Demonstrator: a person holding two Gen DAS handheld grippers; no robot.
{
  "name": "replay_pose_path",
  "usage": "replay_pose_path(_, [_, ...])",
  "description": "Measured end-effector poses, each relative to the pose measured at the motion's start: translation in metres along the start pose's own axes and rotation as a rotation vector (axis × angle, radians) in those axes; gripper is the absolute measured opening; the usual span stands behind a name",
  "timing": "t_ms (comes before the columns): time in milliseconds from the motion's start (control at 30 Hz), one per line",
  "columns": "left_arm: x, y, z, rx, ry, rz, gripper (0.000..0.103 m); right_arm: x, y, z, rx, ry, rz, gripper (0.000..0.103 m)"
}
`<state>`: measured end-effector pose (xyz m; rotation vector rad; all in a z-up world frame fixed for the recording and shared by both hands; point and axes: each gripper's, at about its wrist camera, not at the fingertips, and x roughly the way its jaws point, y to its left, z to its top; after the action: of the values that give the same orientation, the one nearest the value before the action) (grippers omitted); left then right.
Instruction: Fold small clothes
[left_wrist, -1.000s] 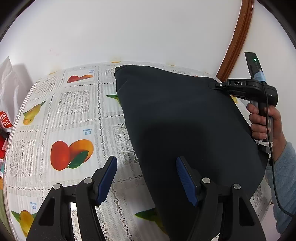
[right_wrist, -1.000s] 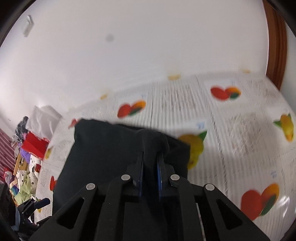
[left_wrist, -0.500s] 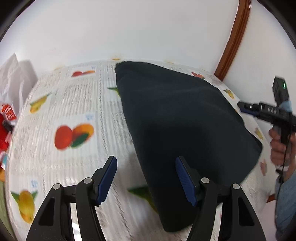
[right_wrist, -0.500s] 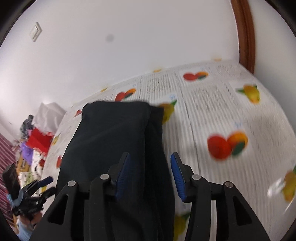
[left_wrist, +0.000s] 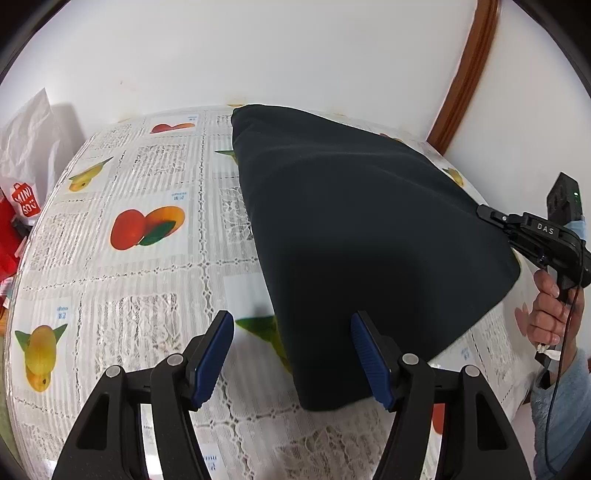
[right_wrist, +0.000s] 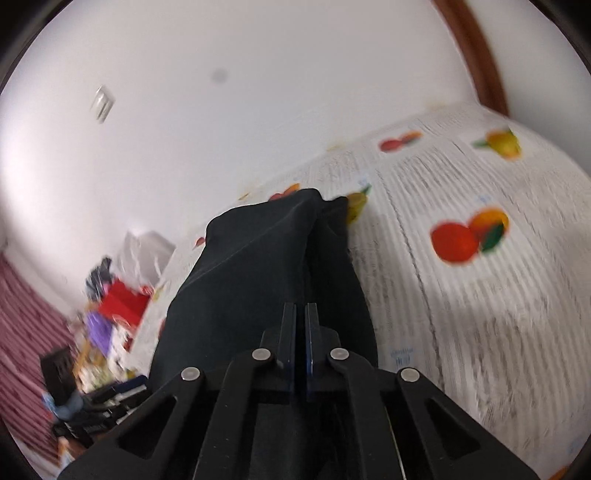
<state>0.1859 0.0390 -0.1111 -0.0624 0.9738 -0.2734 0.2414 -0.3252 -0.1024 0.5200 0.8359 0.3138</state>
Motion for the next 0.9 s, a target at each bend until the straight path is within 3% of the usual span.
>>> replay_pose_path(267, [-0.017,-0.002,-0.031,0.027,0.007,-0.004,0.064,-0.042,0.027,-0.031,-0.173,-0.002,-0.212,0.005])
replay_pose_path(367, [-0.017,-0.001,-0.043,0.024,0.014,-0.007,0.064,-0.062,0.028,-0.046,-0.228,0.003,-0.245,0.01])
replay_pose_path(433, [-0.014,-0.002,-0.049,0.028,0.014,0.002,0.063,-0.07,0.027,-0.06,-0.249,0.029,-0.254,0.039])
replay_pose_path(500, [-0.01,-0.004,-0.052,0.028,0.016,-0.003,0.057,-0.071,0.025,-0.075,-0.269,0.049,-0.269,0.046])
replay_pose_path(633, [-0.002,-0.013,-0.052,0.05,0.006,0.016,0.048,-0.056,0.019,-0.091,-0.258,0.082,-0.3,0.046])
replay_pose_path(800, [0.002,-0.019,-0.042,0.064,-0.005,-0.009,0.024,-0.032,0.021,-0.088,-0.21,0.053,-0.274,0.043])
replay_pose_path(867, [0.001,-0.017,-0.038,0.062,-0.024,-0.001,0.02,-0.021,0.021,-0.083,-0.189,0.04,-0.268,0.028])
replay_pose_path(900, [0.001,-0.014,-0.036,0.055,-0.034,0.006,0.017,-0.016,0.021,-0.08,-0.187,0.04,-0.284,0.014])
